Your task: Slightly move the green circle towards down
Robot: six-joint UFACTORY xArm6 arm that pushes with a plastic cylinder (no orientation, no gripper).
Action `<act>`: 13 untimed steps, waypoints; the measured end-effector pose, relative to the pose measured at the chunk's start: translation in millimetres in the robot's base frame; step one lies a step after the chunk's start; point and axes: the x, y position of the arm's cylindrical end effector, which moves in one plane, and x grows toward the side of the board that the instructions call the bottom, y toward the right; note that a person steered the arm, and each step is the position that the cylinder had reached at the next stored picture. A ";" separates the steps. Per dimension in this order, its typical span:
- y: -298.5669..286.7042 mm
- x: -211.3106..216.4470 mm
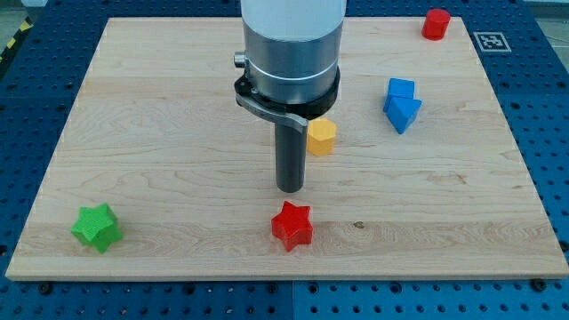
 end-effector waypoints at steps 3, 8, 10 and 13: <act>-9.9 0.2; -89.4 -114.3; -89.4 -134.7; -89.4 -150.5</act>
